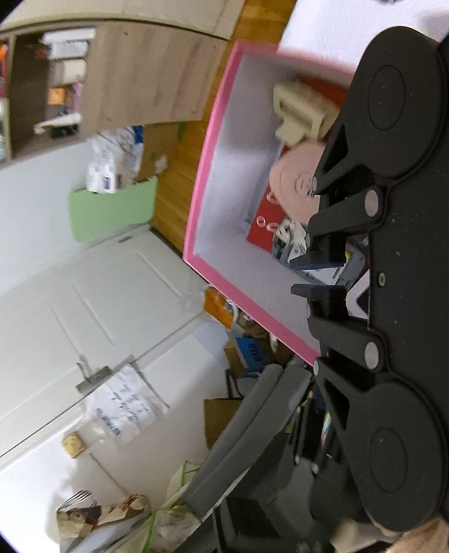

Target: Organize rigid objects

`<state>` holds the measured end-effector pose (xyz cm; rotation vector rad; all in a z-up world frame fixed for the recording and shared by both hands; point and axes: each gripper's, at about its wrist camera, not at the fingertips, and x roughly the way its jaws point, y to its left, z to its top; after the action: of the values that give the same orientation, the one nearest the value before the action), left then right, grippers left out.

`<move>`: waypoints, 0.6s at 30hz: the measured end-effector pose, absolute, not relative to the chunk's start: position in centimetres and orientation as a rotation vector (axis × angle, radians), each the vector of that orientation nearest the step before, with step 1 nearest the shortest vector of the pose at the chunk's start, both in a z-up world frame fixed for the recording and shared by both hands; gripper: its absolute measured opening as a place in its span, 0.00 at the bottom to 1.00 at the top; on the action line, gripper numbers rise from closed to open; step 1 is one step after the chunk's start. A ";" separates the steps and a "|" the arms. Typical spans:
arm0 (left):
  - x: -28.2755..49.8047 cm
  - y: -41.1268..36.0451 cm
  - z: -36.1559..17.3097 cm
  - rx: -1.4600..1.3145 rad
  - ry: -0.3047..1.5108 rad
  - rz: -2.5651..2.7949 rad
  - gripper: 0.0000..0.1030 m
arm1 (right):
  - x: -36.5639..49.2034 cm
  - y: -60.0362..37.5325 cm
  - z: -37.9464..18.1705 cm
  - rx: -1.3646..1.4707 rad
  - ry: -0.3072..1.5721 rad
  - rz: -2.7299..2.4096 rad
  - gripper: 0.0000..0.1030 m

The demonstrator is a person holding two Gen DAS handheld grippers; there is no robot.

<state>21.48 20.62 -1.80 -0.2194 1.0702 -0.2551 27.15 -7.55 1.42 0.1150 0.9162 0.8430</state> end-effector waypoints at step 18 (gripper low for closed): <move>21.1 19.1 -1.5 -0.130 1.061 -0.227 0.21 | 17.8 -23.7 -0.1 0.186 0.949 0.438 0.25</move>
<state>21.06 19.13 -1.46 -0.1296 1.0607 -0.2269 17.82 -23.71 -0.08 0.1865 0.9491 0.4384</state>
